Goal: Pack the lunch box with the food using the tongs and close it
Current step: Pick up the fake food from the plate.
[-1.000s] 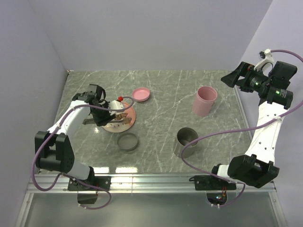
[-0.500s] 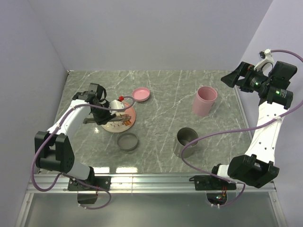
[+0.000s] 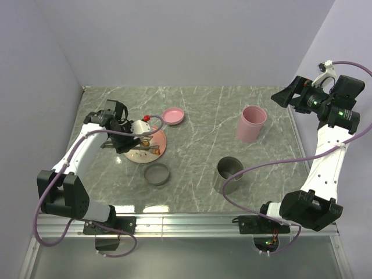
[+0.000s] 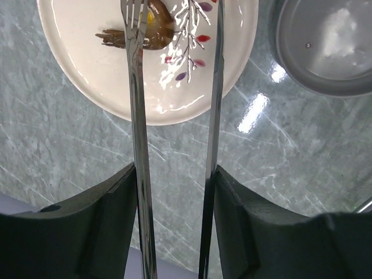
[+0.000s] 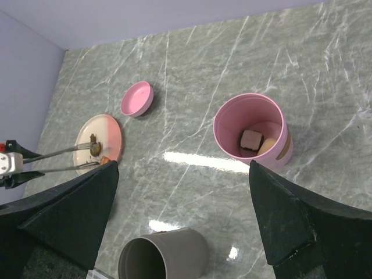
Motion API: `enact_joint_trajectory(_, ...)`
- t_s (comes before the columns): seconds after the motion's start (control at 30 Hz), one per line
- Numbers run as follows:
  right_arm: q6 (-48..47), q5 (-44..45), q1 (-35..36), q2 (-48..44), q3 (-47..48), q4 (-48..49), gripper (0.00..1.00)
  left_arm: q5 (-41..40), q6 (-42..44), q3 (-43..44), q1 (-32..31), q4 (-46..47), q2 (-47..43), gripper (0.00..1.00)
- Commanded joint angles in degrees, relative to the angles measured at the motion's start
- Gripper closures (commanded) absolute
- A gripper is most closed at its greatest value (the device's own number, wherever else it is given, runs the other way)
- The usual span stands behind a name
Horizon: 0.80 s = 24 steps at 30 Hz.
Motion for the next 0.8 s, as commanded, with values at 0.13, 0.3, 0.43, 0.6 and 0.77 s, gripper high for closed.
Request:
enact_joint_trajectory(0.13, -0.16, -1.14, 0.16, -1.96, 0.54, 0.67, 0.00, 1.99, 3.70, 1.17, -0.24, -3.56, -1.54, 0.45)
enact_joint_trajectory(0.3, -0.07, -1.05, 0.16, -2.31, 0.36, 0.67, 0.00, 0.32, 6.52, 1.96, -0.24, -3.92, 0.83, 0.44)
enact_joint_trajectory(0.43, -0.16, -0.87, 0.16, -2.32, 0.01, 0.67, 0.00, -0.56, 6.53, 3.01, -0.68, -3.83, 2.85, 0.44)
enact_joint_trajectory(0.6, -0.34, -0.79, 0.16, -2.23, 0.10, 0.59, 0.00, -1.88, 5.12, 3.54, -2.43, -2.51, 4.35, 0.43)
enact_joint_trajectory(0.77, -0.42, -0.79, 0.25, -2.23, 0.01, 0.58, 0.00, -3.63, 4.33, 2.93, -3.49, -2.16, 4.79, 0.45)
